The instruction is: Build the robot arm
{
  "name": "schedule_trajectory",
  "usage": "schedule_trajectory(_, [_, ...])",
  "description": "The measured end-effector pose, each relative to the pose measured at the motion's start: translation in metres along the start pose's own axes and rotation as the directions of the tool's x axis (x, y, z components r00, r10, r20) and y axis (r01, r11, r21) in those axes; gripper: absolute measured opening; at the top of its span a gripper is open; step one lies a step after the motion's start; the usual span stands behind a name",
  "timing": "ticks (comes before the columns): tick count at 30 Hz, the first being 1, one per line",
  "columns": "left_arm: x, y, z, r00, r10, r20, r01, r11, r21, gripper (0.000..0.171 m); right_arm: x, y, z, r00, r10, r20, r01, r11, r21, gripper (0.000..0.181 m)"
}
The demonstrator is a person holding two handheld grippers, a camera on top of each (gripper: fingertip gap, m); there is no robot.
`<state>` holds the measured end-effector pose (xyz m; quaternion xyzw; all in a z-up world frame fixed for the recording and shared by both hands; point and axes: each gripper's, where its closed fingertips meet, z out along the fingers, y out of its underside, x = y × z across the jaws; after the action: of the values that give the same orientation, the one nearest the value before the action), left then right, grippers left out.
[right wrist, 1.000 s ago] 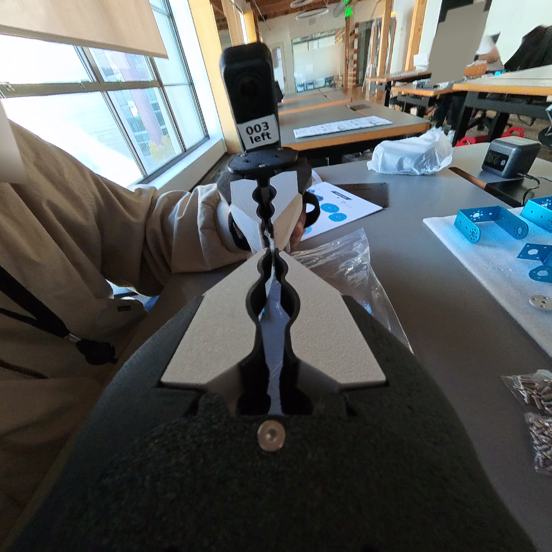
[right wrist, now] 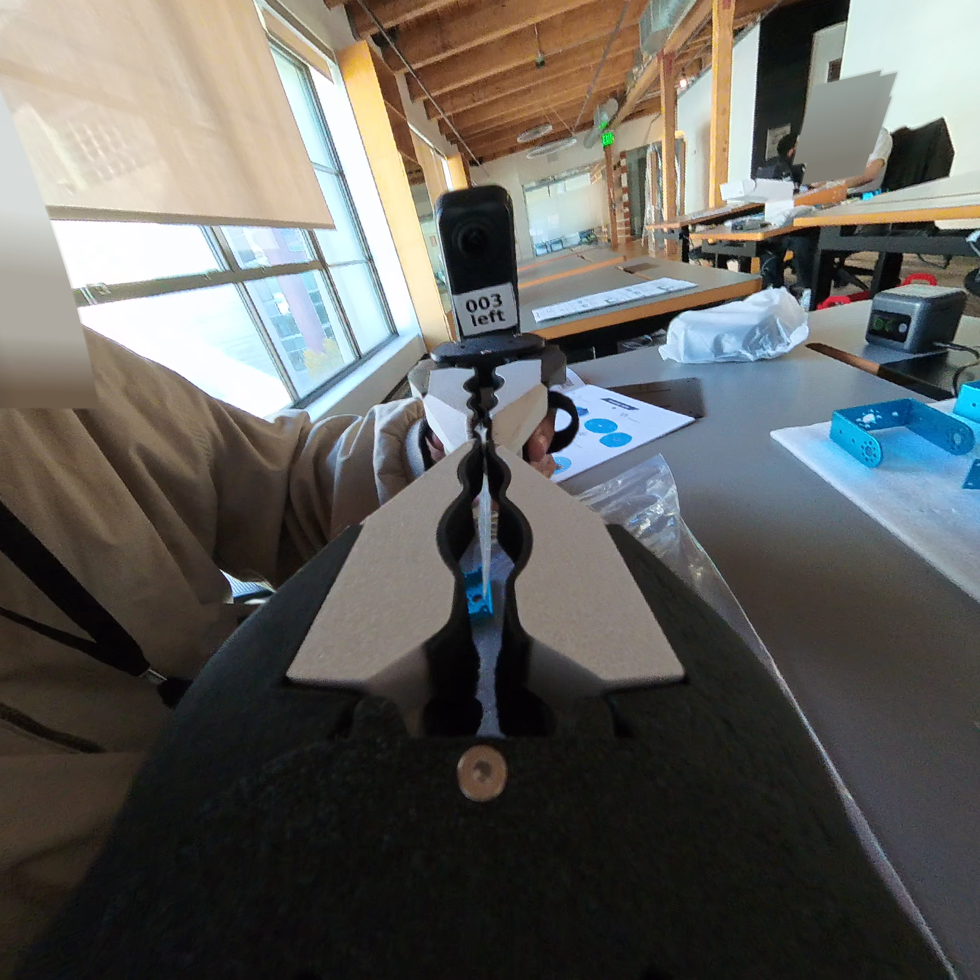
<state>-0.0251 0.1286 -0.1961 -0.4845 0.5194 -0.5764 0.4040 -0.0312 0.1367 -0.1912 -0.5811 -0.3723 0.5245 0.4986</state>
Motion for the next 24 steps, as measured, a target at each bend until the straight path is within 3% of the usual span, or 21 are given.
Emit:
schedule_trajectory(7, [-0.008, -0.004, -0.003, 0.999, -0.015, 0.032, 0.015, 1.0, 0.016, 0.0, 0.011, -0.007, -0.012, 0.996, -0.037, -0.077, 0.035, 0.999, -0.018, 0.0])
schedule_trajectory(12, [-0.028, -0.006, -0.004, 0.989, -0.054, 0.135, 0.053, 0.999, 0.008, 0.0, 0.031, -0.011, -0.012, 0.985, -0.042, -0.17, 0.028, 0.996, -0.086, 0.0])
schedule_trajectory(13, [-0.034, -0.004, -0.005, 0.983, -0.065, 0.172, 0.067, 0.998, -0.006, 0.008, 0.044, -0.014, -0.017, 0.968, -0.055, -0.243, 0.026, 0.992, -0.121, 0.0])
schedule_trajectory(14, [-0.043, 0.0, -0.009, 0.972, -0.059, 0.228, 0.071, 0.996, -0.045, 0.038, 0.065, -0.02, -0.03, 0.931, -0.078, -0.357, 0.024, 0.988, -0.155, 0.0])
schedule_trajectory(15, [-0.051, 0.005, -0.015, 0.955, -0.045, 0.292, 0.076, 0.993, -0.094, 0.045, 0.088, -0.023, -0.046, 0.876, -0.1, -0.472, 0.0, 0.978, -0.208, 0.0])
schedule_trajectory(17, [-0.059, 0.007, -0.029, 0.916, 0.01, 0.4, 0.059, 0.985, -0.161, 0.045, 0.131, -0.009, -0.082, 0.744, -0.159, -0.648, -0.135, 0.915, -0.38, 0.0])
schedule_trajectory(19, [-0.052, 0.001, -0.04, 0.885, 0.062, 0.461, 0.024, 0.984, -0.178, 0.045, 0.161, -0.002, -0.106, 0.627, -0.235, -0.742, -0.222, 0.86, -0.46, 0.0])
schedule_trajectory(22, [-0.037, 0.0, -0.062, 0.828, 0.105, 0.551, 0.016, 0.977, -0.21, 0.045, 0.193, 0.013, -0.139, 0.444, -0.438, -0.782, -0.347, 0.72, -0.6, 0.0])
schedule_trajectory(24, [-0.025, 0.004, -0.077, 0.795, 0.116, 0.596, 0.019, 0.976, -0.215, 0.044, 0.209, 0.02, -0.147, 0.361, -0.533, -0.765, -0.379, 0.666, -0.642, 0.0])
